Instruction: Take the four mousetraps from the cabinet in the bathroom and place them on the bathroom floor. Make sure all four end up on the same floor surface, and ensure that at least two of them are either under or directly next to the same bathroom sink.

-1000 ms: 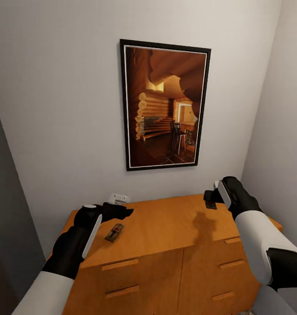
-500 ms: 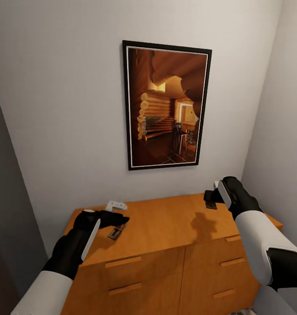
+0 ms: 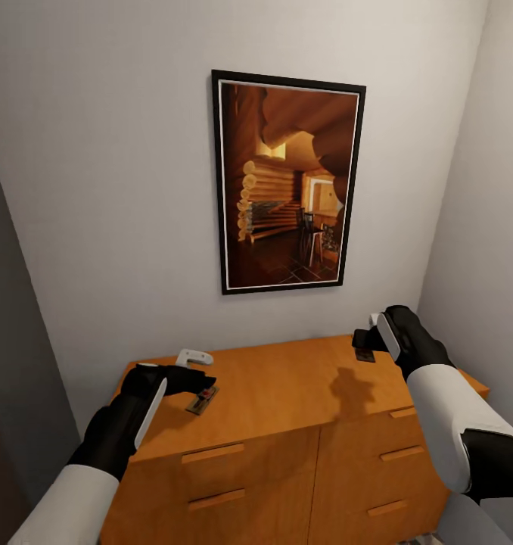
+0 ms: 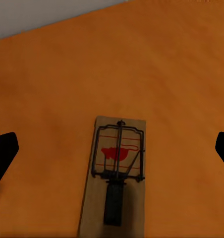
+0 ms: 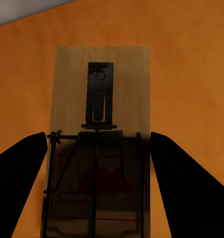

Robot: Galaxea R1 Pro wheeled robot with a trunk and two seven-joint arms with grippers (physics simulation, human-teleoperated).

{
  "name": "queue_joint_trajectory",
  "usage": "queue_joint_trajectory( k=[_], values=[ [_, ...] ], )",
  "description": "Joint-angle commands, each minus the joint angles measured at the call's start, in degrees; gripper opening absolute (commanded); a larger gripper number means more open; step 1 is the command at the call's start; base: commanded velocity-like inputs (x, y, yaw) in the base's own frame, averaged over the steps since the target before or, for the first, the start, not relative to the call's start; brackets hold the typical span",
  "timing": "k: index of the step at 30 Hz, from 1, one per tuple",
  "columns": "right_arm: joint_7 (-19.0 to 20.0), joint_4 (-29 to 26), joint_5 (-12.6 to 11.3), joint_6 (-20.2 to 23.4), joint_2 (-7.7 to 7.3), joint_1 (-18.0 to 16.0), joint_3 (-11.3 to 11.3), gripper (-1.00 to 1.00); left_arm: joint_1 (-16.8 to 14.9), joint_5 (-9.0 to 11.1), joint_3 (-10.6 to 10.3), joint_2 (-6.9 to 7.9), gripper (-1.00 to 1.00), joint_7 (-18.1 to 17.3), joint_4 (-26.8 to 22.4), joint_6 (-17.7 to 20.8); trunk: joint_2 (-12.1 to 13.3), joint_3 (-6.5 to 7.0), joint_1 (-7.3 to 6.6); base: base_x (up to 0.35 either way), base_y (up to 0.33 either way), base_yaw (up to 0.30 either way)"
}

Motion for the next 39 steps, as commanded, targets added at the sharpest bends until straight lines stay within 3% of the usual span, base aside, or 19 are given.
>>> queue_joint_trajectory(
  k=[1, 16, 26, 33, 39],
  values=[
    [-0.3, 0.0, -0.3, 0.2, 0.01, 0.0, -0.1, -1.00, -0.1, -0.4, -0.1, 0.08, 1.00, -0.3, -0.1, 0.2, -0.1, -0.08, 0.00, 0.000, 0.000, 0.000],
    [-0.2, 0.0, -0.3, 0.5, -0.07, 0.0, -0.1, -1.00, -0.1, -0.3, 0.0, 0.51, 1.00, -0.4, -1.0, 0.1, -0.1, -0.08, 0.00, 0.000, 0.000, 0.000],
    [-0.1, 0.9, -0.1, 0.9, -0.03, 0.0, 0.0, -1.00, -2.0, -0.5, -0.6, 0.80, 1.00, -0.2, -2.3, 0.3, -0.1, -0.08, 0.00, 0.000, 0.000, 0.000],
    [0.0, 1.1, 0.0, 0.9, -0.41, 0.0, 0.1, -1.00, -3.3, -2.7, -0.7, -0.37, 1.00, -0.2, -1.8, 2.3, -0.1, -0.08, 0.00, 0.000, 0.000, 0.000],
    [0.0, 1.1, 0.0, 0.9, -0.46, 0.0, 0.1, -1.00, -4.5, -4.5, -0.7, -2.32, 1.00, -0.2, -0.3, 3.9, -0.1, -0.08, 0.00, 0.000, 0.000, 0.000]
  ],
)
